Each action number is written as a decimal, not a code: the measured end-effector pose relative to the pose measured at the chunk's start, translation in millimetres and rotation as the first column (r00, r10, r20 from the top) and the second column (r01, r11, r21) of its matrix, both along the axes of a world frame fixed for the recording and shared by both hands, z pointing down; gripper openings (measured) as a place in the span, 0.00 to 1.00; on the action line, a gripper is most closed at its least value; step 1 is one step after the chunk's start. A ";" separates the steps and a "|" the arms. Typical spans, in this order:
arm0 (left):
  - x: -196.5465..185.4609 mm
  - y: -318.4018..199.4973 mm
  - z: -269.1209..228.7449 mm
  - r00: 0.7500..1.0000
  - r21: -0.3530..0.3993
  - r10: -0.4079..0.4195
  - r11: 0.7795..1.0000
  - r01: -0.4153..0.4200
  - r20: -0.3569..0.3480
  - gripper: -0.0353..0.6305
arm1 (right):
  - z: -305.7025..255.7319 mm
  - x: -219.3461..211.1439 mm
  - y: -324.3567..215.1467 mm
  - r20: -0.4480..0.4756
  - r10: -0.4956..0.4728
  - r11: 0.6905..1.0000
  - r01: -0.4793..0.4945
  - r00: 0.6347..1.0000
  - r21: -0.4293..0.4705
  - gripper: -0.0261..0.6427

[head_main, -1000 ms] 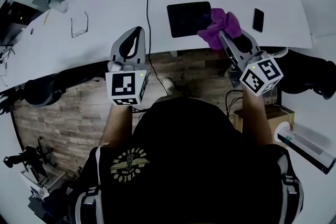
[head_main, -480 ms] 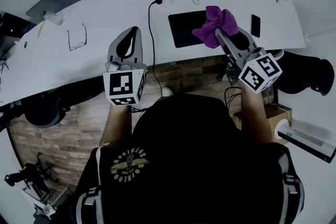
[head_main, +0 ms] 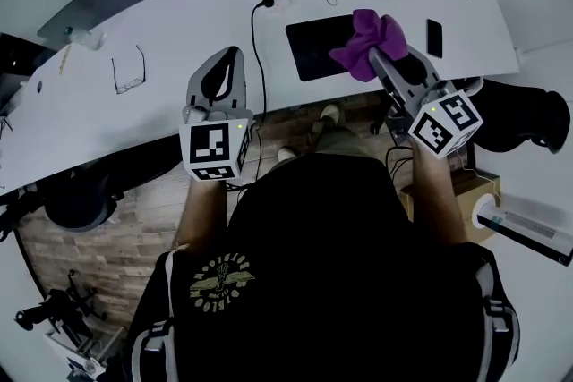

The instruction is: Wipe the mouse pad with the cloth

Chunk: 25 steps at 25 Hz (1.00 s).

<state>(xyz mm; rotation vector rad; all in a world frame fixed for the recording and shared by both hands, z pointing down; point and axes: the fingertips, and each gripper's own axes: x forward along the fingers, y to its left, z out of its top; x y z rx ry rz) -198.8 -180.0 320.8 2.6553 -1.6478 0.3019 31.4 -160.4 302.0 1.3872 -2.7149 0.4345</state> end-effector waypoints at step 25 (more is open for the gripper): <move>-2.7 -74.6 46.0 0.994 -0.093 -0.105 0.990 0.108 0.037 0.06 | 108.0 -40.1 -112.3 0.038 -0.190 0.967 0.194 0.981 -0.166 0.20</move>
